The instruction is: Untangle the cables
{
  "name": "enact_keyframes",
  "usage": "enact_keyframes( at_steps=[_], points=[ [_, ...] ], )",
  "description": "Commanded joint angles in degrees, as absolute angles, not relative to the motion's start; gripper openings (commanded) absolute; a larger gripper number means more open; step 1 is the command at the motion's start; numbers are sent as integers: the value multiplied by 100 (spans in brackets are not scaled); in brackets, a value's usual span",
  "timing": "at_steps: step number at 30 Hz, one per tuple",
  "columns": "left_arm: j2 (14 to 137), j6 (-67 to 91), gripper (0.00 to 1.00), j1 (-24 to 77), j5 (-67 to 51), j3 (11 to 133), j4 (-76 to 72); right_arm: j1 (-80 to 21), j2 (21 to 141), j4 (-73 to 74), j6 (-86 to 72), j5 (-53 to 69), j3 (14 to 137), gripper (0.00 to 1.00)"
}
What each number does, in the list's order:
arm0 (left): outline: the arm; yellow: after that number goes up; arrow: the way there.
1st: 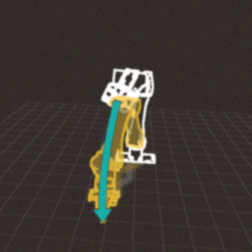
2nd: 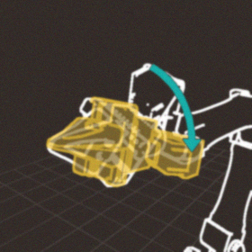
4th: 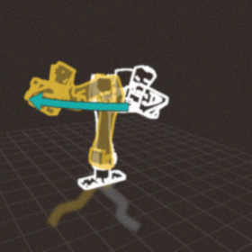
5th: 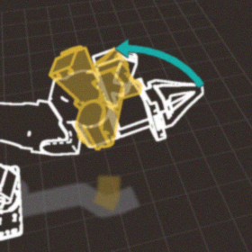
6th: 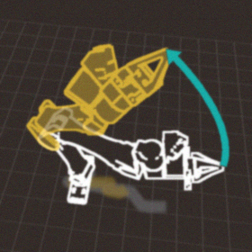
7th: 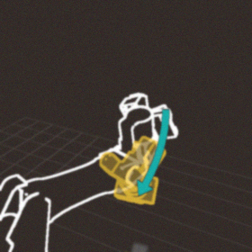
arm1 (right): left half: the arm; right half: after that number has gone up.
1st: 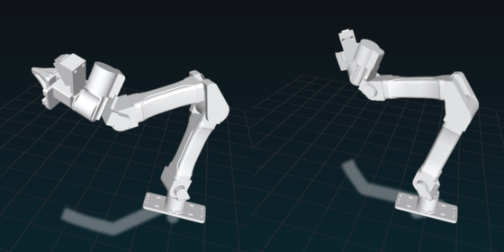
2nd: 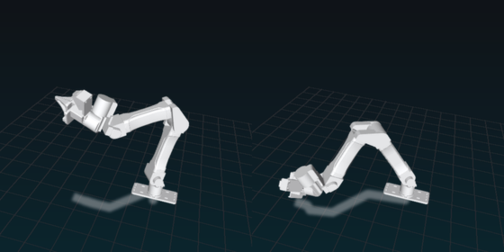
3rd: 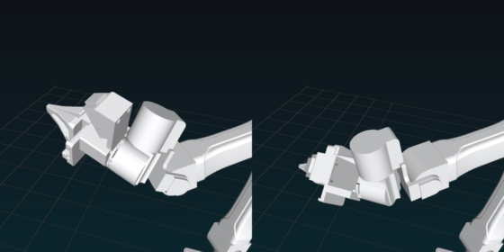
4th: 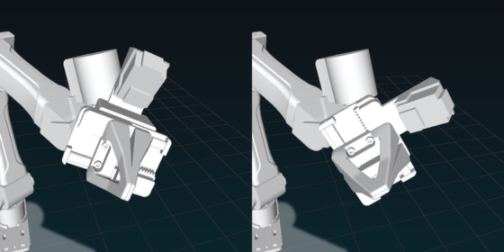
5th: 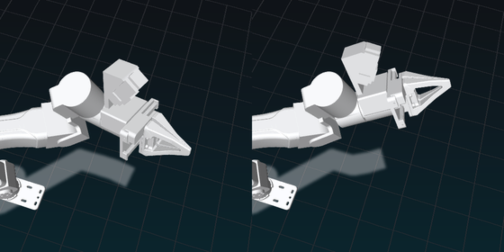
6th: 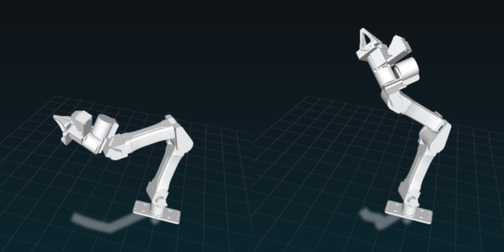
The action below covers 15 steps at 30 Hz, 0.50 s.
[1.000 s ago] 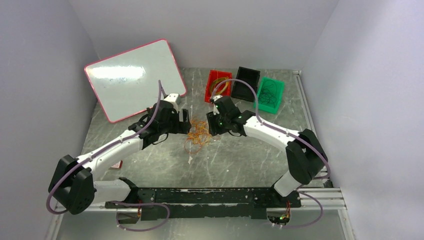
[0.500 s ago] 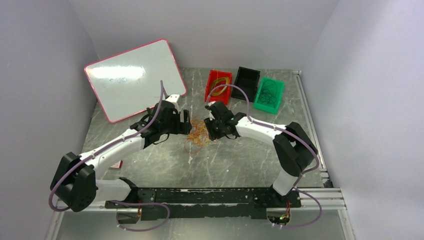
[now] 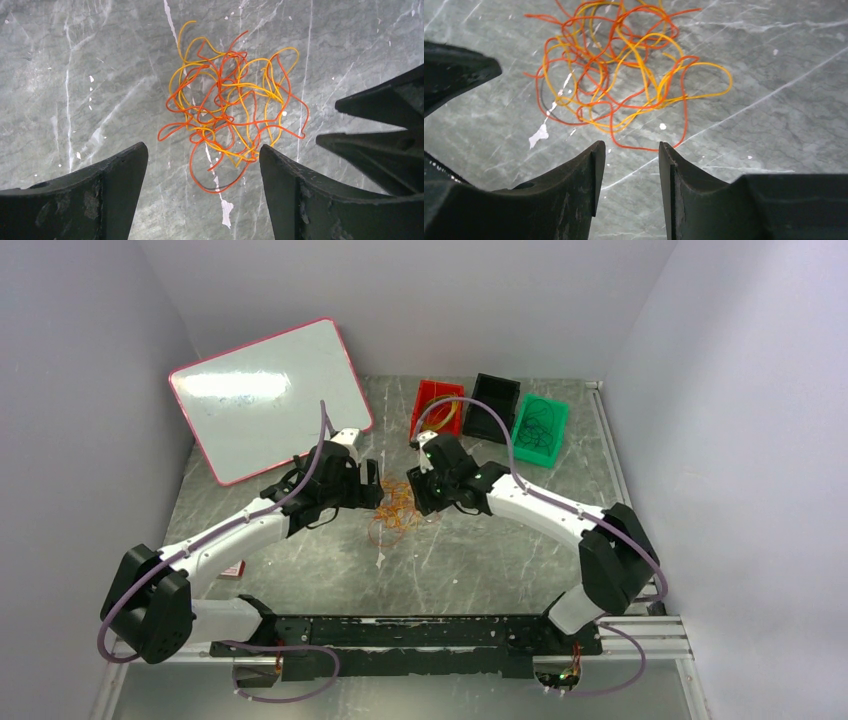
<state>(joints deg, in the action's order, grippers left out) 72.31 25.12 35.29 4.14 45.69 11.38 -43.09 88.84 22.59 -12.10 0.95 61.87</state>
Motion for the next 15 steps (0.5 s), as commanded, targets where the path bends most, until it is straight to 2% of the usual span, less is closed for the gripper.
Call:
enact_keyframes(
  at_steps=[1, 11, 15],
  points=[
    [7232, 2510, 86, 3506, 316, 4713, 1031, -4525, 8884, 2596, -796, 434, 6290, 48],
    [7150, 2522, 86, 3499, 331, 4760, 1136, -4719, 9877, 2262, -629, -169, 6665, 47],
    [7062, 2505, 86, 3502, 381, 4760, 1200, -4762, 9970, 2144, -674, -409, 6738, 39]
  ],
)
